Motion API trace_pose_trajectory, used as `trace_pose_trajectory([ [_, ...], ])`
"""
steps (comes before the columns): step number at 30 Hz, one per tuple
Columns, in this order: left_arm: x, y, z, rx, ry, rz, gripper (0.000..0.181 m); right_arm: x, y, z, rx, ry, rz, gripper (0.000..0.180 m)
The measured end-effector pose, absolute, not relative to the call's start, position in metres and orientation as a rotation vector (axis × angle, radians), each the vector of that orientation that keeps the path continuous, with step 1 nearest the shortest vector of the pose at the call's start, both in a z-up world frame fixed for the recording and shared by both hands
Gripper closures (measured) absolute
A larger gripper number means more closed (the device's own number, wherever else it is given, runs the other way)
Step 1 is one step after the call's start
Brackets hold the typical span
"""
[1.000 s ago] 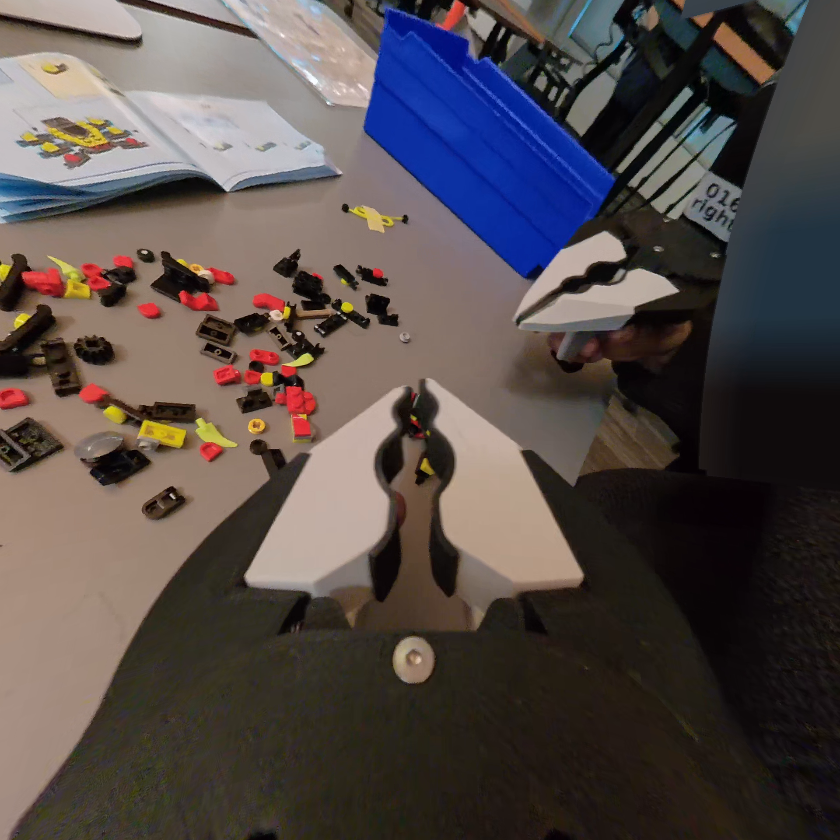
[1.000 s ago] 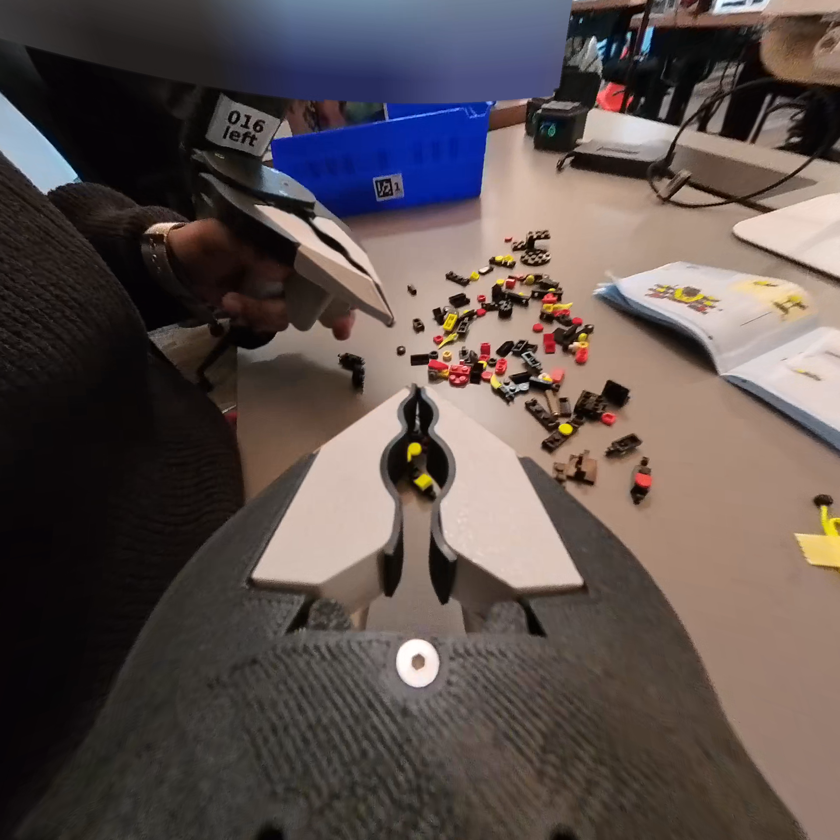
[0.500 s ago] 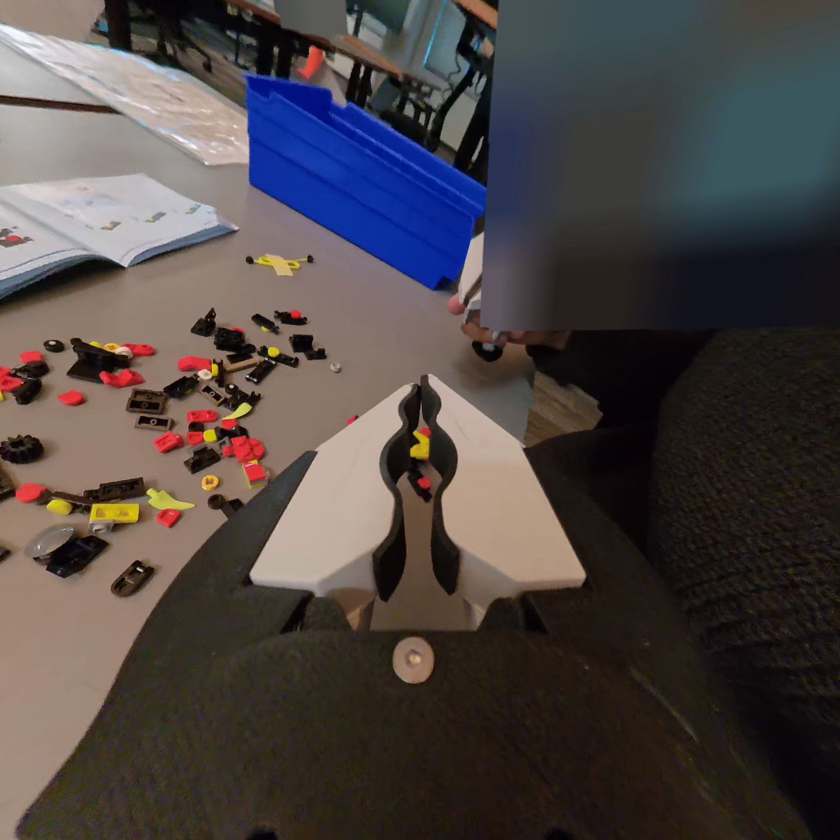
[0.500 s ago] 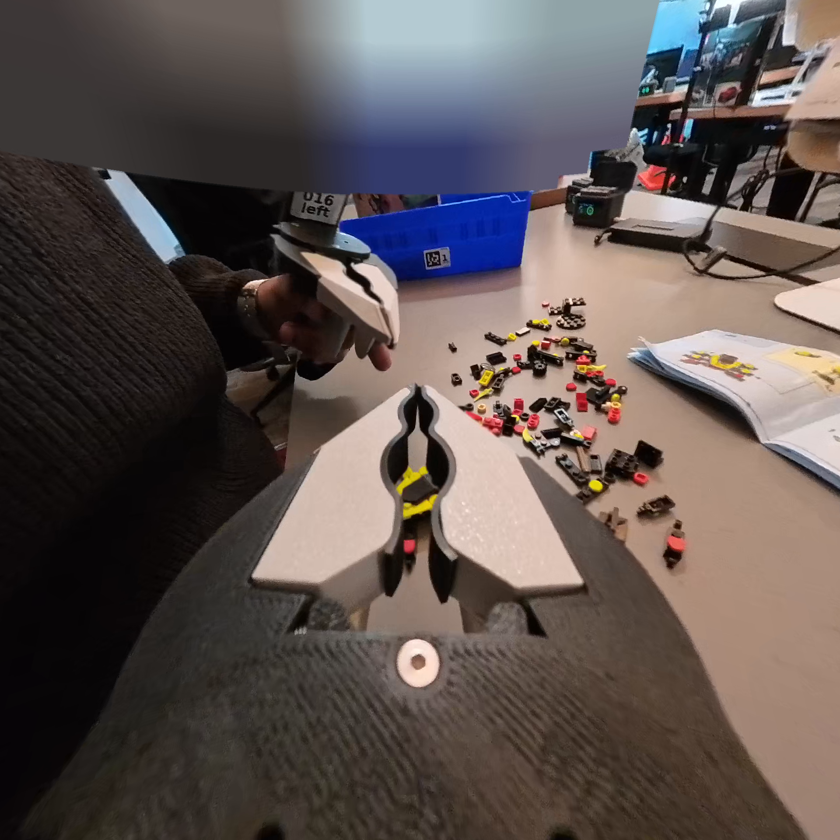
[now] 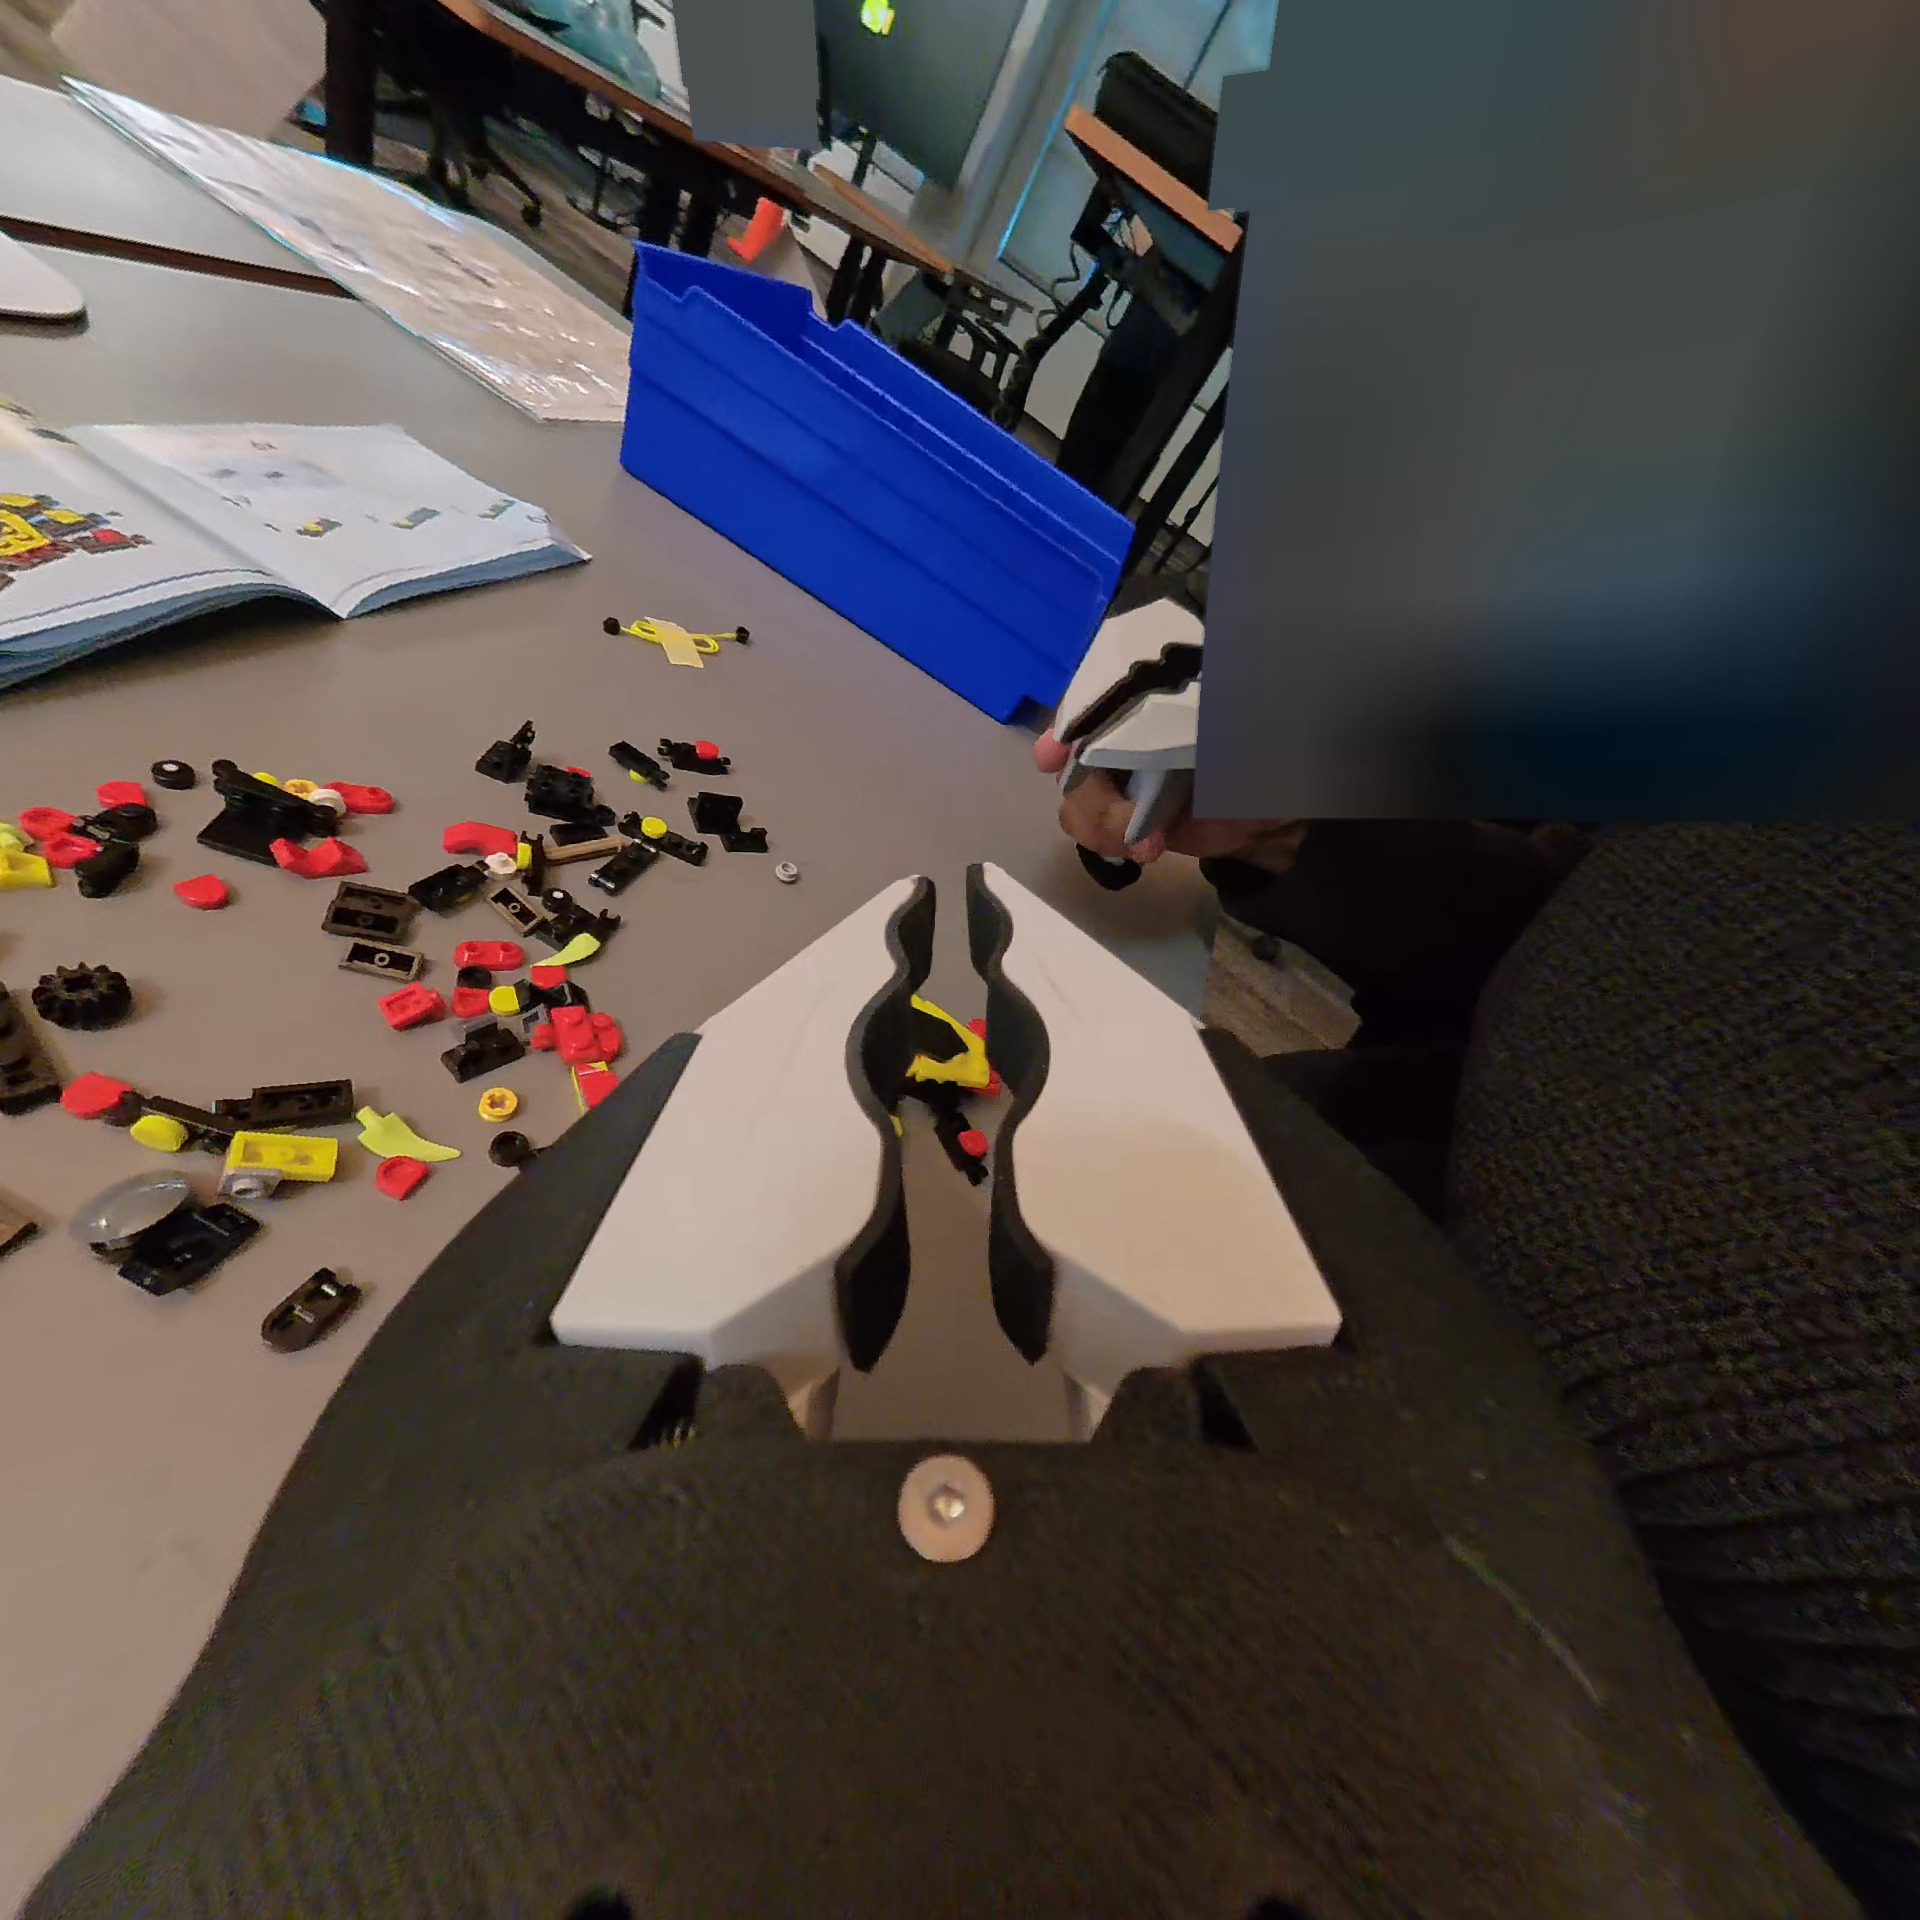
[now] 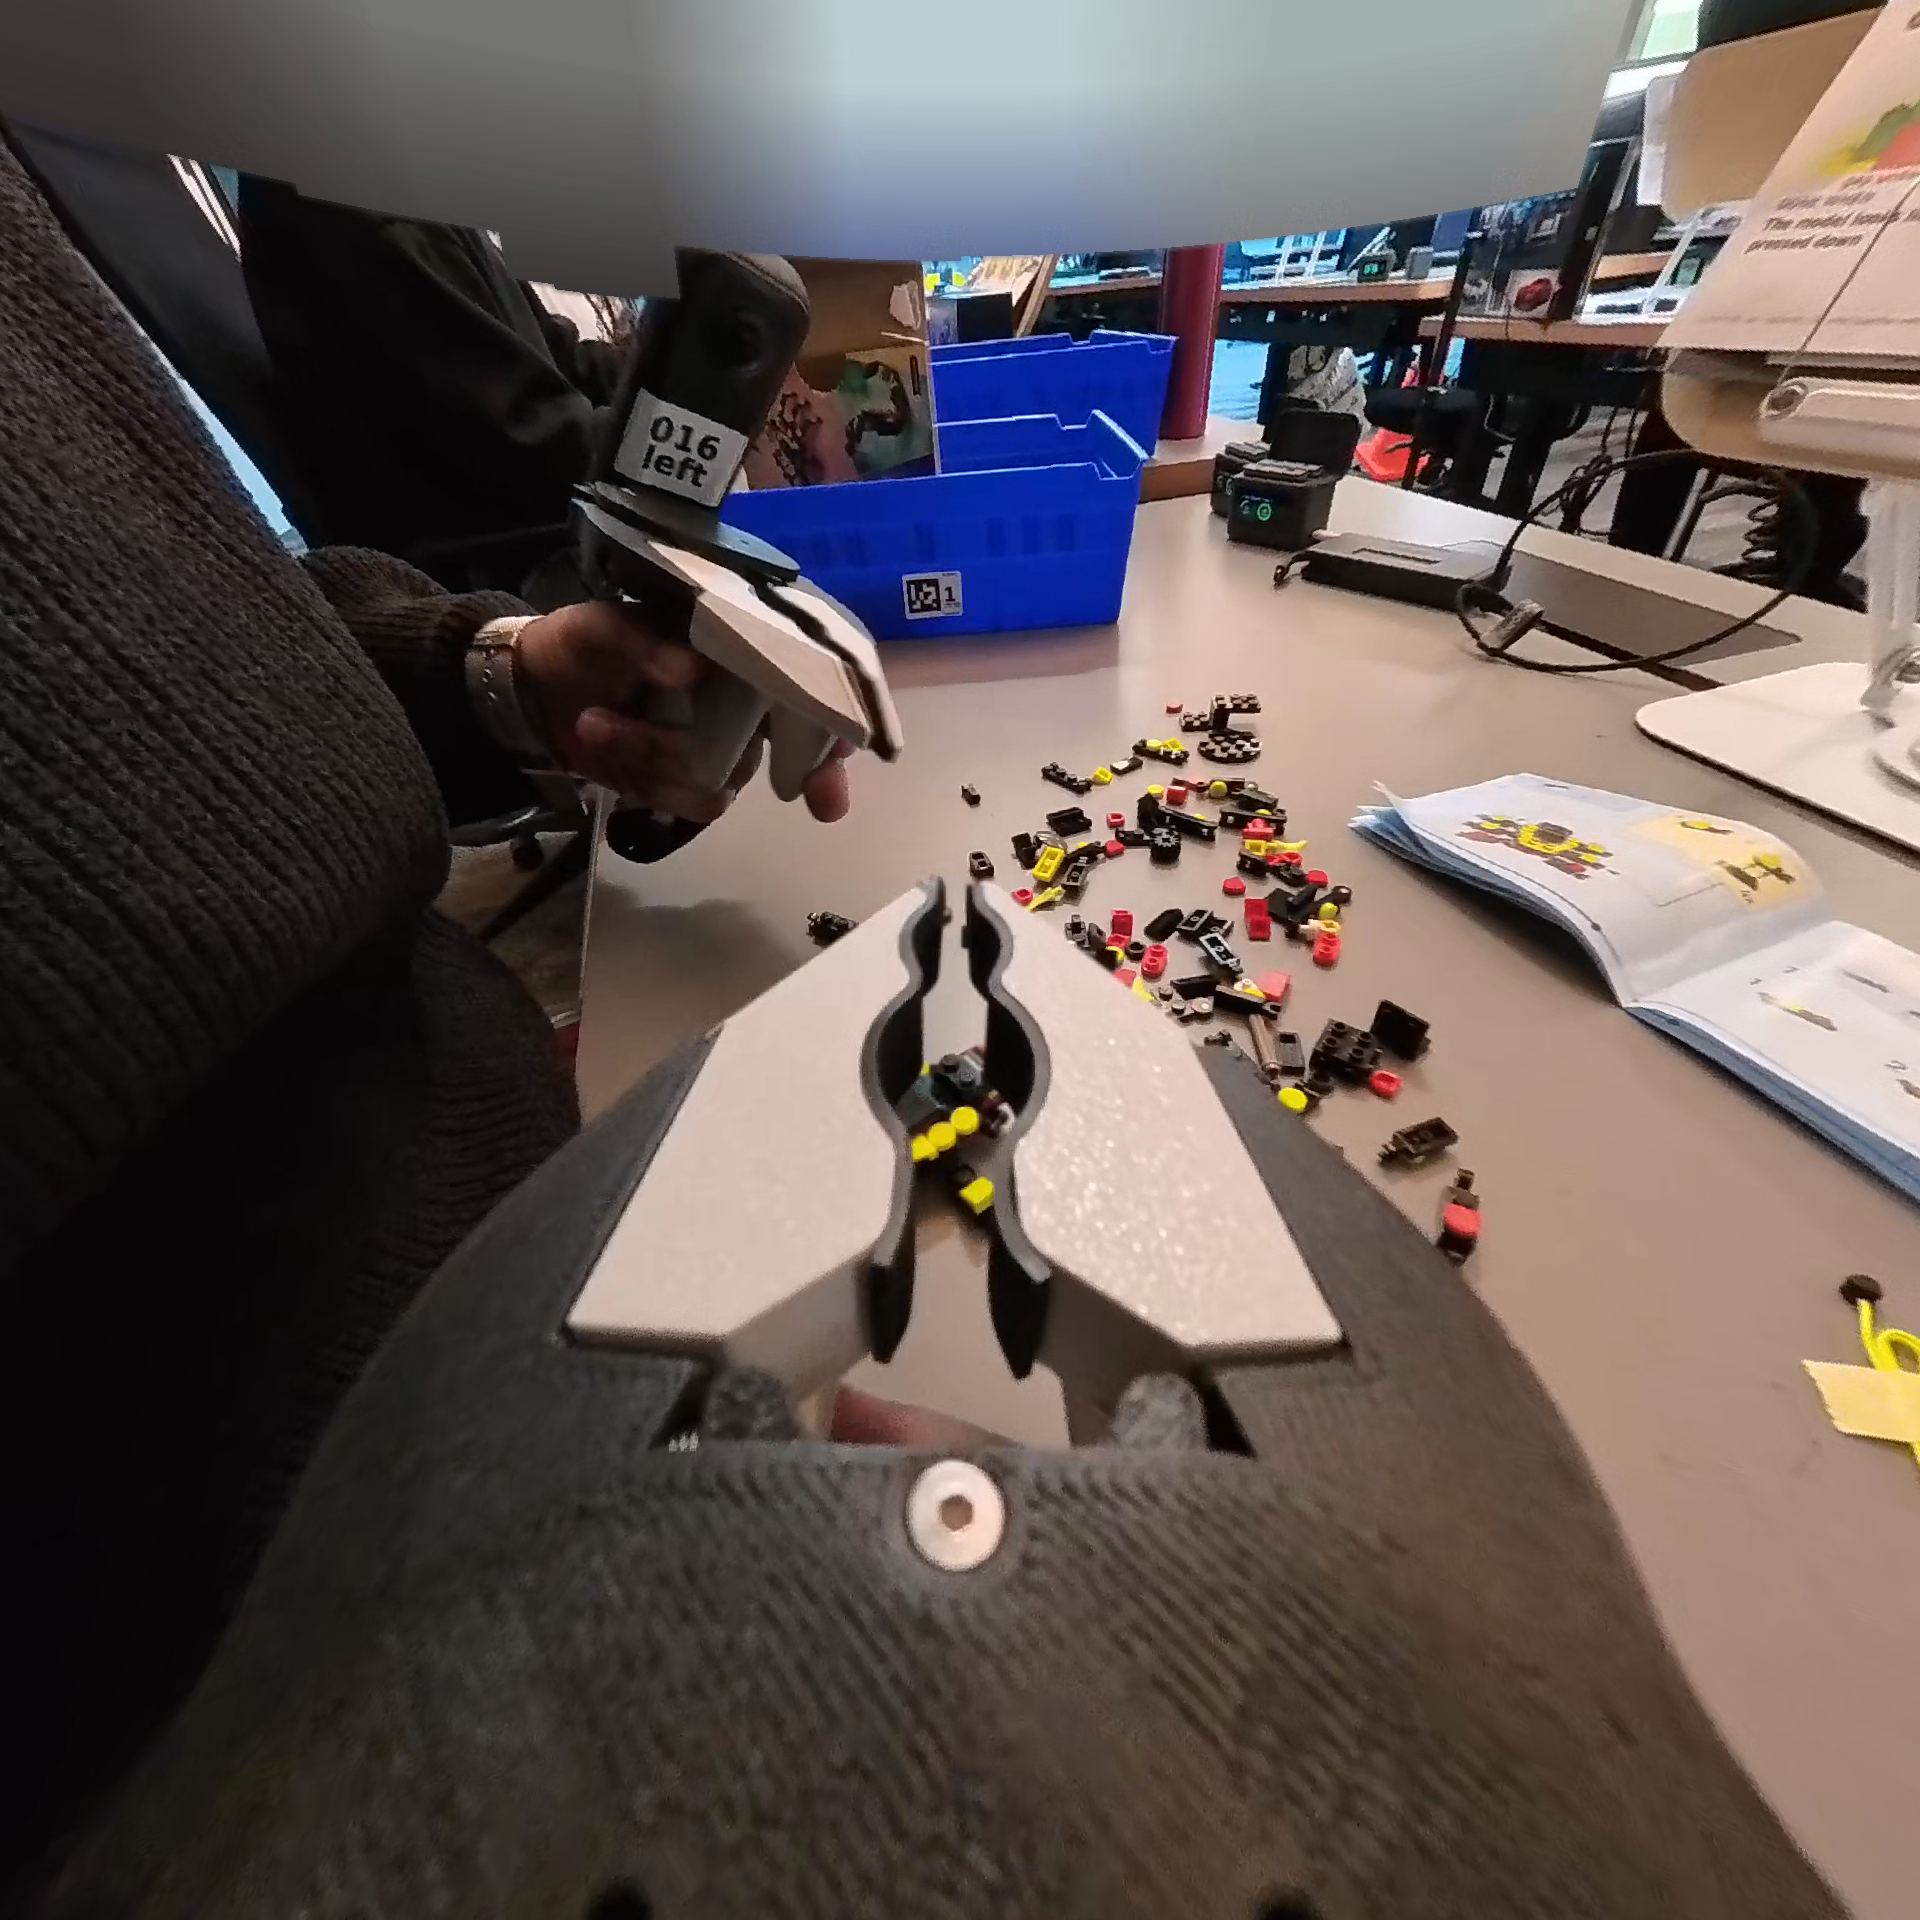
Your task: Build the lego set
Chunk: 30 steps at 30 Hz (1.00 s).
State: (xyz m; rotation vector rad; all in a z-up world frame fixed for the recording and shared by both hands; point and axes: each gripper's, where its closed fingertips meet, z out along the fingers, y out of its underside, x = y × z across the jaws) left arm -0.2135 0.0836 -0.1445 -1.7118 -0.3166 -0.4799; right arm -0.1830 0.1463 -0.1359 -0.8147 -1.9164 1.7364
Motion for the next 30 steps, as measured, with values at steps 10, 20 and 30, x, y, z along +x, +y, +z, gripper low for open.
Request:
trace_pose_trajectory([
  [10,-0.214,0.082,-0.143,-1.702,-0.323,-0.500,0.181,-0.189,0.148,-0.142,-0.858,-1.917,1.710,0.178],
  [20,-0.218,0.081,-0.135,-1.680,-0.304,-0.429,0.181,-0.180,0.138,-0.160,-0.880,-2.100,1.706,0.180],
  [30,-0.296,0.040,-0.144,-1.767,-0.412,0.013,0.181,-0.190,0.146,-0.182,-1.004,-2.161,1.585,0.180],
])
